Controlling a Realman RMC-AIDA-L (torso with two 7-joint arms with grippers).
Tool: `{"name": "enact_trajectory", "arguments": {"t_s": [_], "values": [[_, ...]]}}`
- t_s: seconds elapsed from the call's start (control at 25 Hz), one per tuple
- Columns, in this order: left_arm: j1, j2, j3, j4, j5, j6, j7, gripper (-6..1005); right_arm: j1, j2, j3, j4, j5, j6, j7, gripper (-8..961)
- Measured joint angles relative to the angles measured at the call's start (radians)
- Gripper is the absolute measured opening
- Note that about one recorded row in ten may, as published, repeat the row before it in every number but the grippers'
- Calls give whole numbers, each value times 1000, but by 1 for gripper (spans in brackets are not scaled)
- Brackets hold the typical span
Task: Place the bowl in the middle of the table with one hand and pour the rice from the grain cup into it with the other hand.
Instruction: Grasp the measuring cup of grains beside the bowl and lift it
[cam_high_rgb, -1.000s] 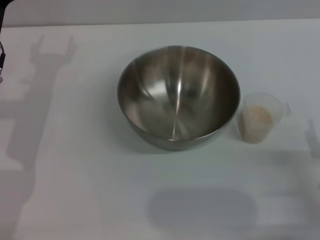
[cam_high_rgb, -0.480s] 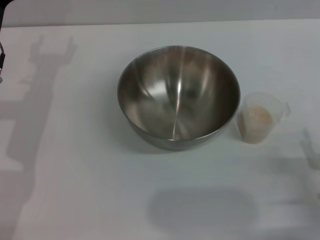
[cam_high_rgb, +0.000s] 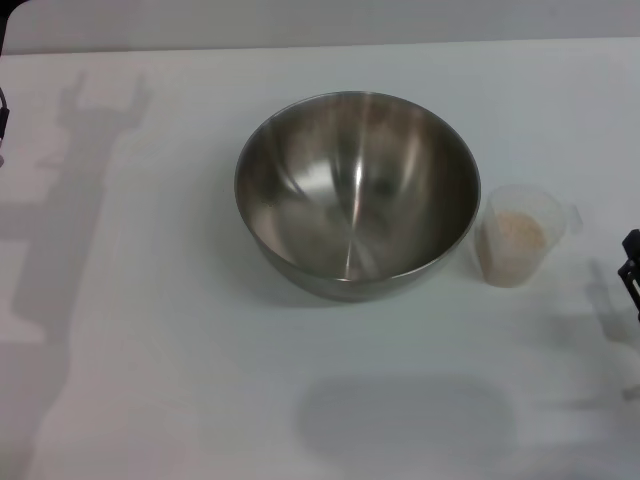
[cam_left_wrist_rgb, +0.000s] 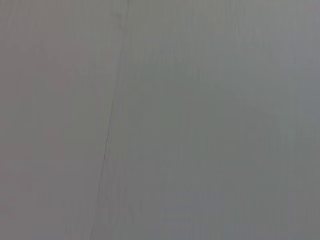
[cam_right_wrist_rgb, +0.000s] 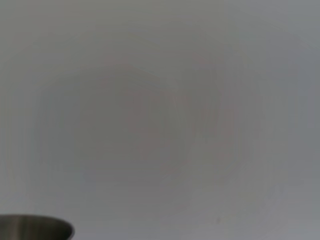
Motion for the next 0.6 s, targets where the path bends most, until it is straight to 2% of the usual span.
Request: {"name": "enact_trajectory", "arguments": {"t_s": [0.6], "values": [[8,-2,0,0,0,5,-5,844,28,4,-4,-1,0,76,-5,725]]}}
